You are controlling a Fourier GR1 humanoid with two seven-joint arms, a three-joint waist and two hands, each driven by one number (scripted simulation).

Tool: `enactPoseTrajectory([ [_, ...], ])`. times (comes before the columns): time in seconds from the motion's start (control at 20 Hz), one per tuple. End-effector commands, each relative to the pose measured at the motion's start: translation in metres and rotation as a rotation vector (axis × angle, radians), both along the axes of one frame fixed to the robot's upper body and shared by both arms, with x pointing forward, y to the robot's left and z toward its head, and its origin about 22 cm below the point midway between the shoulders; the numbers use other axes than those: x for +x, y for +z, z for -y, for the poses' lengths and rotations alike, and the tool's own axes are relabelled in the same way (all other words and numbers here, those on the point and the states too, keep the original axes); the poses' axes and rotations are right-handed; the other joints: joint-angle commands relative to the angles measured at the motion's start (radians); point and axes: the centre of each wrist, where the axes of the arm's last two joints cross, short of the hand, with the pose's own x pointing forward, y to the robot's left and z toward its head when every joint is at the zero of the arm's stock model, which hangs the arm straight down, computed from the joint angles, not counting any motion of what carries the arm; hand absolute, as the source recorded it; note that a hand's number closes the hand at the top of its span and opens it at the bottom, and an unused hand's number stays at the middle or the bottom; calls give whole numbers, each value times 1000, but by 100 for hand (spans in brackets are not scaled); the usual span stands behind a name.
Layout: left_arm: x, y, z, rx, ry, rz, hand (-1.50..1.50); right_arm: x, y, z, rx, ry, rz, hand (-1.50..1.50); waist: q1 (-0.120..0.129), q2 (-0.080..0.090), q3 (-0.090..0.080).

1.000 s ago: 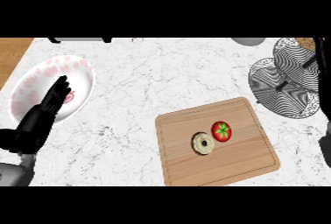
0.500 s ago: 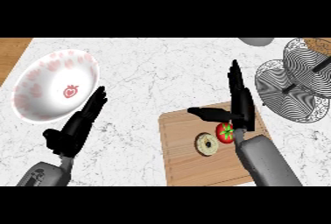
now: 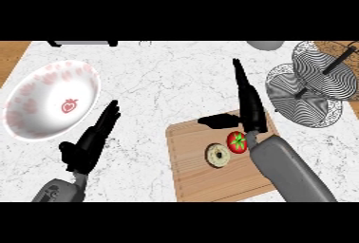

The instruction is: Pick the tomato from the cutting board and place it in the tiered basket

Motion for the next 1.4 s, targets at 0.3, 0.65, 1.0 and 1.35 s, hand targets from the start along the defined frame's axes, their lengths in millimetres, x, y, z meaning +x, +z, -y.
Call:
enactPoseTrajectory([
  [0.3, -4, -5, -5, 4, 13, -21, 0, 9, 34, 18, -758, 44, -442, -150, -12, -19, -6],
  [0.65, 7, 5, 2, 3, 8, -6, 0, -25, 109, -48, -845, 99, -593, -150, -11, -3, 3],
  [1.0, -2, -4, 10, -9, -2, -2, 0, -43, 106, -57, -818, -17, -610, -150, 5, 4, 5],
  [1.35, 6, 1, -4, -5, -7, 10, 0, -36, 75, -51, -931, -118, -715, -150, 4, 7, 4],
])
